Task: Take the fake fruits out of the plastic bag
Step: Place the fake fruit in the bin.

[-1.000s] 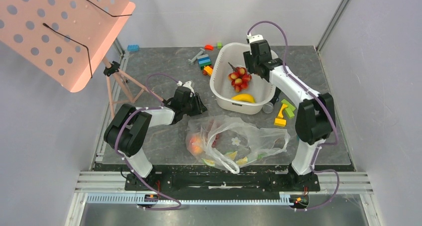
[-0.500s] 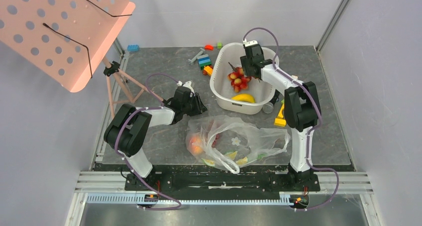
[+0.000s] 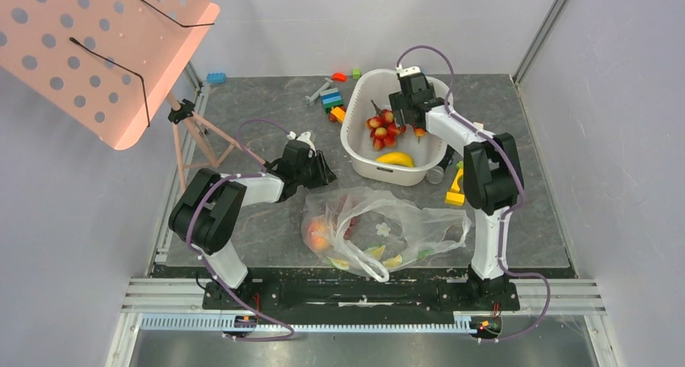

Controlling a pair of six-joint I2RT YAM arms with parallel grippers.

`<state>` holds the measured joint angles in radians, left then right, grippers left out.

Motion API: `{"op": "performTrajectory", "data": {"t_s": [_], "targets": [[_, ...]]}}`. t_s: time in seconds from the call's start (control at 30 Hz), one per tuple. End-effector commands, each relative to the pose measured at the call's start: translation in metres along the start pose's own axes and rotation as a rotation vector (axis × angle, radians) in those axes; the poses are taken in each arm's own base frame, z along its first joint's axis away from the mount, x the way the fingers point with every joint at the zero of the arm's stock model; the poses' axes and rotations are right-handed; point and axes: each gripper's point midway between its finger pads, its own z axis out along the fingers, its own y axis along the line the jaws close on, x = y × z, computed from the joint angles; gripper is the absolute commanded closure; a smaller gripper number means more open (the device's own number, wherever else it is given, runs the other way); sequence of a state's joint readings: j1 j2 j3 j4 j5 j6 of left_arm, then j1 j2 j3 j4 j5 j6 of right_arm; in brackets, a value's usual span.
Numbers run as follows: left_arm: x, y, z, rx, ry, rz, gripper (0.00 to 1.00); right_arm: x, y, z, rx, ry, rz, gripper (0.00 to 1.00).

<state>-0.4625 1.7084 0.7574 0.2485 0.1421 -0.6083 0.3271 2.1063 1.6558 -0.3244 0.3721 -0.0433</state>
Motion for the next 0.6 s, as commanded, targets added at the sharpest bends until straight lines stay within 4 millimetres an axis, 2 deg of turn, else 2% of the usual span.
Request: {"op": "performTrajectory", "data": {"t_s": [0.0, 0.07, 0.13, 0.2, 0.33, 0.47, 0.57], "targets": [[-0.005, -0.009, 0.004, 0.029, -0.006, 0.008, 0.58, -0.064, -0.033, -0.066, 0.025, -0.214, 0.077, 0.17], [-0.006, -0.009, 0.004, 0.029, -0.007, 0.008, 0.58, -0.07, -0.039, -0.09, 0.006, -0.266, 0.089, 0.16], [-0.006, -0.009, 0.004, 0.03, -0.008, 0.009, 0.58, -0.068, -0.04, -0.112, -0.03, -0.302, 0.111, 0.16], [-0.006, -0.009, 0.004, 0.027, -0.008, 0.008, 0.58, -0.059, -0.038, -0.134, -0.082, -0.324, 0.136, 0.16], [-0.006, -0.009, 0.003, 0.028, -0.01, 0.009, 0.58, -0.029, -0.033, -0.18, -0.174, -0.359, 0.191, 0.17], [-0.006, -0.009, 0.004, 0.03, -0.009, 0.005, 0.58, -0.001, -0.016, -0.233, -0.314, -0.417, 0.204, 0.21], [-0.006, -0.01, 0.004, 0.032, -0.009, 0.006, 0.58, 0.016, 0.007, -0.274, -0.449, -0.454, 0.181, 0.26]]}}
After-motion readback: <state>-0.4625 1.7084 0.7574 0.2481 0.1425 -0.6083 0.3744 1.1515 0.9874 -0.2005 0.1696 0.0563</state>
